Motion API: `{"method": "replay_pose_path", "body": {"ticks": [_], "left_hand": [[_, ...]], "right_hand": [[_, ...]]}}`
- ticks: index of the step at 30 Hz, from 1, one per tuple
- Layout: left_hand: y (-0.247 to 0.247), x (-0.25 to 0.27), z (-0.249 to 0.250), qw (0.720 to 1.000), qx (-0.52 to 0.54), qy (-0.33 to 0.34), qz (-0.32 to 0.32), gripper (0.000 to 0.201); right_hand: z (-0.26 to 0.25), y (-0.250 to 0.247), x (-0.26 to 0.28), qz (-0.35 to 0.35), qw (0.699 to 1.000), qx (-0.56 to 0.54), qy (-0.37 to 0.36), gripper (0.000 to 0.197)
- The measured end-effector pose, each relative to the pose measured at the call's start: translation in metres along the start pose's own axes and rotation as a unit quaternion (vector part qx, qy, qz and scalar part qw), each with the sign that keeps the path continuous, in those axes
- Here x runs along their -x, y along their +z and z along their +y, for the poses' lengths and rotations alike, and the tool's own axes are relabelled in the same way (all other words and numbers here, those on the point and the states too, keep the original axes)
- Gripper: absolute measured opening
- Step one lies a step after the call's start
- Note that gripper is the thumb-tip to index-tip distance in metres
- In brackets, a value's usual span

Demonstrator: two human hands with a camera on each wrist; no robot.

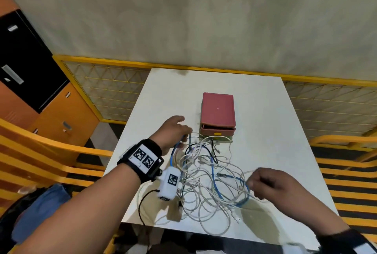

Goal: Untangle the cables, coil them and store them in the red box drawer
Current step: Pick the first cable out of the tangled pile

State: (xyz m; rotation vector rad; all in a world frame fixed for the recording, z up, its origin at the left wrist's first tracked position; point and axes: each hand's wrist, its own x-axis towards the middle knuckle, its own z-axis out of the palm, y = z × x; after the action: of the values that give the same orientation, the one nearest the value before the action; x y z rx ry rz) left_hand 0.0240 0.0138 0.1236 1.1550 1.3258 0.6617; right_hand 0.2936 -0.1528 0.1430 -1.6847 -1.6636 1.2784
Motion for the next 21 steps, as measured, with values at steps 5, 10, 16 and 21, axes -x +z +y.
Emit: {"method": "replay_pose_path", "body": {"ticks": [5, 10, 16, 21], "left_hand": [[0.031, 0.042, 0.034, 0.989, 0.066, 0.125, -0.051, 0.048], [0.069, 0.078, 0.035, 0.968, -0.009, 0.23, -0.1, 0.032], [0.086, 0.097, 0.01, 0.948, -0.128, 0.268, -0.116, 0.023], [0.084, 0.095, 0.005, 0.926, -0.214, 0.295, -0.097, 0.028]], "right_hand": [[-0.025, 0.012, -0.012, -0.028, 0.995, -0.083, -0.042, 0.009], [-0.033, 0.023, -0.02, -0.02, 0.979, -0.201, -0.026, 0.033], [-0.032, 0.017, -0.029, -0.048, 0.955, -0.292, 0.022, 0.044], [-0.031, 0.025, -0.032, -0.042, 0.934, -0.35, 0.055, 0.027]]}}
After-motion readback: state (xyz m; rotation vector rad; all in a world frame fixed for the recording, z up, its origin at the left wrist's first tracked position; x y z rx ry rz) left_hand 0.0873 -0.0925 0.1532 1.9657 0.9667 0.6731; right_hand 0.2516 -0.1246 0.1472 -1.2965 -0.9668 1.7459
